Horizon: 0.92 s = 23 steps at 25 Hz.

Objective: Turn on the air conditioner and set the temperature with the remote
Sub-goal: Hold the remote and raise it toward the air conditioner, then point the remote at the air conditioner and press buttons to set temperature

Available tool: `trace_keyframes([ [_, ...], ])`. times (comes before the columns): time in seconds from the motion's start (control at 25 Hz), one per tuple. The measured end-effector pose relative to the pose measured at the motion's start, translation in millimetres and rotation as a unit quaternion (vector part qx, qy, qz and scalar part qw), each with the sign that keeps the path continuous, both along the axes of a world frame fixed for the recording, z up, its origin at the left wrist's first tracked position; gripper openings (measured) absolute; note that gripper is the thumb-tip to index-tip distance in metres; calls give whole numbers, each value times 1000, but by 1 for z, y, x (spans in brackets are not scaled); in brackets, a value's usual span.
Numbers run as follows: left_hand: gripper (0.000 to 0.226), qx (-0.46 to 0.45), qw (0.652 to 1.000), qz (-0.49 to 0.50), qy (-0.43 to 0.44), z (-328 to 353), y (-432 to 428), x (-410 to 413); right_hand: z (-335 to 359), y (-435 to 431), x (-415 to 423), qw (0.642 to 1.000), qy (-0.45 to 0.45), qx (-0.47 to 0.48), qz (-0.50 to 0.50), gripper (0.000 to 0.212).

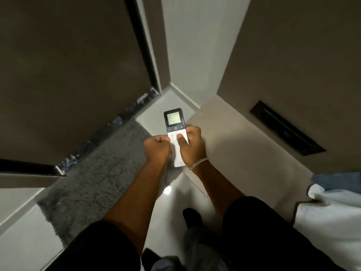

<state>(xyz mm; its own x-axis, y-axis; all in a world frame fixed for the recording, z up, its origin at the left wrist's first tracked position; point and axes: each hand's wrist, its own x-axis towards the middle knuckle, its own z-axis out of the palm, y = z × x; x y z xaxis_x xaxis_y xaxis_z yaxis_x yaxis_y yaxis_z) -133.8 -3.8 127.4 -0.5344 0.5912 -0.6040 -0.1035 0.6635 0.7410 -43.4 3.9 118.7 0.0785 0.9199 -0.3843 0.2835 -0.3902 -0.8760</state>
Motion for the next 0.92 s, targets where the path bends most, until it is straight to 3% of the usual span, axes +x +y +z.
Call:
trace_keyframes([
  [0.24, 19, 175, 981, 24, 73, 184, -10, -101, 177, 21, -98, 983, 127, 84, 100, 32],
  [0.48, 20, 325, 930, 77, 155, 383, -50, -187, 380, 10, -185, 934, 202, 200, 217, 28],
  [0.68, 22, 444, 855, 82, 255, 538, -108, -245, 541, -27, -244, 860, 278, 291, 313, 26],
  [0.92, 23, 496, 799, 74, 333, 661, -166, -257, 658, -68, -270, 797, 314, 363, 366, 24],
])
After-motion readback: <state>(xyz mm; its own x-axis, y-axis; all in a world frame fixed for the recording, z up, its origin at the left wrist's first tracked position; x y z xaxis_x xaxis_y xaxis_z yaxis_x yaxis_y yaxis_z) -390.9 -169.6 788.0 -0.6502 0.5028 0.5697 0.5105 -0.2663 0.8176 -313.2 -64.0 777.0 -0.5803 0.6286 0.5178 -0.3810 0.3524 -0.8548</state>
